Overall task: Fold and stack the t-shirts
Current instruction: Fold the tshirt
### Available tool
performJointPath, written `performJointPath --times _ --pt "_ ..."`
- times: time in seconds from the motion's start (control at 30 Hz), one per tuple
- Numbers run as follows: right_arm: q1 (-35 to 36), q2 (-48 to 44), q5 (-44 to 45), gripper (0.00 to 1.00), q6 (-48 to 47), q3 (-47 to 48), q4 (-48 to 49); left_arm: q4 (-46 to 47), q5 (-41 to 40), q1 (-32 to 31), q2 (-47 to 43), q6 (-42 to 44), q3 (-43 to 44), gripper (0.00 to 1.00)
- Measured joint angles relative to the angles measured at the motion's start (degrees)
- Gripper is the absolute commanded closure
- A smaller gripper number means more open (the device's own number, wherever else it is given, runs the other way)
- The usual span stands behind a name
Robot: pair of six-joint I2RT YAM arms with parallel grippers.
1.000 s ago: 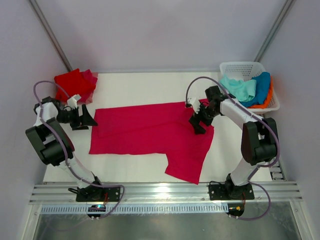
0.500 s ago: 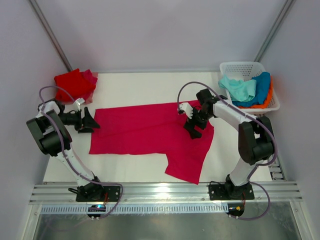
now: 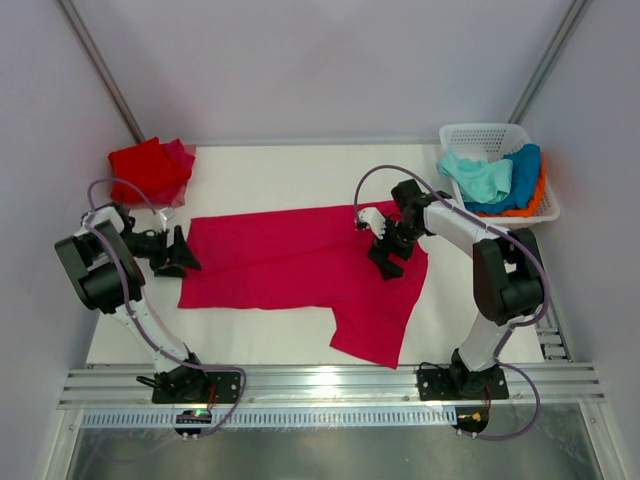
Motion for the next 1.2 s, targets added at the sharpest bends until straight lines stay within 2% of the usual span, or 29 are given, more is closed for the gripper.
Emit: performJointPath --times 0.23,0.57,0.63,0.67,0.73,0.77,0.8,0.83,1.03,1.2 --pt "0.00 0.17 0.09 0.01 0.31 0.00 0.00 2.80 -4.83 -3.87 -1.33 -2.01 -2.93 0.23" --pt "0.11 0.92 0.09 0.01 0.92 0.02 0.00 7.48 -6.54 -9.40 -1.49 -6.27 -3.06 0.26" --pt "0.17 1.05 0.09 0.01 0.94 0.02 0.00 8.28 -6.71 -10.38 -1.49 -7.19 -3.06 0.32" --pt "0.17 1.11 0.09 0.01 0.94 0.02 0.00 8.79 -6.97 -10.88 -1.49 -7.61 -3.06 0.44" --pt "0.20 1.11 0.09 0.01 0.96 0.02 0.00 9.75 -7.32 -11.45 -1.46 -8.92 -3.06 0.64" --pt "0.20 1.11 0.09 0.01 0.96 0.02 0.00 10.14 -7.48 -11.58 -1.46 -9.25 -3.06 0.87" --pt "0.20 1.11 0.09 0.01 0.98 0.02 0.00 10.49 -7.58 -11.65 -1.46 -9.55 -3.06 0.96" --pt "0.20 1.11 0.09 0.01 1.01 0.02 0.00 10.80 -7.63 -11.65 -1.46 -9.68 -3.06 1.00" --pt "0.28 1.14 0.09 0.01 1.09 0.02 0.00 11.78 -8.66 -11.65 -1.46 -10.14 -3.06 1.00" --pt "0.28 1.49 0.17 0.01 1.09 0.11 0.02 12.13 -12.83 -11.65 -2.08 -10.21 -2.45 1.00"
